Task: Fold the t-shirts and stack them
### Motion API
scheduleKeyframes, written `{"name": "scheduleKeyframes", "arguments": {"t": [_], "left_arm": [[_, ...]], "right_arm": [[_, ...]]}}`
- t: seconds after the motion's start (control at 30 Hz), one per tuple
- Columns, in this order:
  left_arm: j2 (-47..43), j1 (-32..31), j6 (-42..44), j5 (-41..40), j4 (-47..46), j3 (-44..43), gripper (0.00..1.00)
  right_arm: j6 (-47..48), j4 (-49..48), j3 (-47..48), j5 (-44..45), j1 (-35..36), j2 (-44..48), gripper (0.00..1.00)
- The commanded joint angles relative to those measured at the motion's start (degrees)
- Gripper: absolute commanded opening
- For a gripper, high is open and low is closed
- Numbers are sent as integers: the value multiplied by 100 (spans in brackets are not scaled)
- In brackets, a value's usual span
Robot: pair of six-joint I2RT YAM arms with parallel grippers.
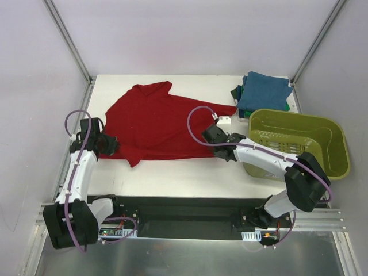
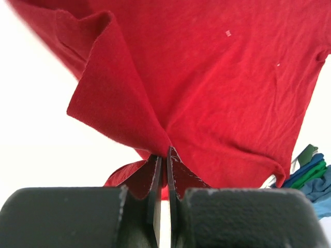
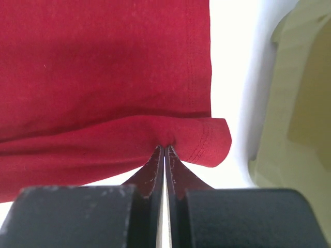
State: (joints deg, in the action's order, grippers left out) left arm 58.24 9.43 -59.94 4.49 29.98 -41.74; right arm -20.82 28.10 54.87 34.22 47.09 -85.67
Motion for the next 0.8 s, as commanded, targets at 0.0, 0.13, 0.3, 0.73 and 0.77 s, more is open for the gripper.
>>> {"name": "scheduleKeyframes", "arguments": {"t": [0.0,0.13,0.3,0.73,0.77], "left_arm": [[486,-82,106,-18,-439,-562,0],[1031,-196,246,-62,-563,-1002,0],[1839,-240,360,-62,-625,-1635,0],[4756,-345,1291,709,-607,-4289,60],[4802,-354,1362,876,-546,-4543,66]], "right_arm": [[280,152,445,138,-200,50,0],[447,135,682,68,-376,-107,0],[588,205,1086,-152,-639,-503,0],[1176,881,3064,-653,-1360,-1997,37],[1264,899,3108,-714,-1360,-1989,46]]}}
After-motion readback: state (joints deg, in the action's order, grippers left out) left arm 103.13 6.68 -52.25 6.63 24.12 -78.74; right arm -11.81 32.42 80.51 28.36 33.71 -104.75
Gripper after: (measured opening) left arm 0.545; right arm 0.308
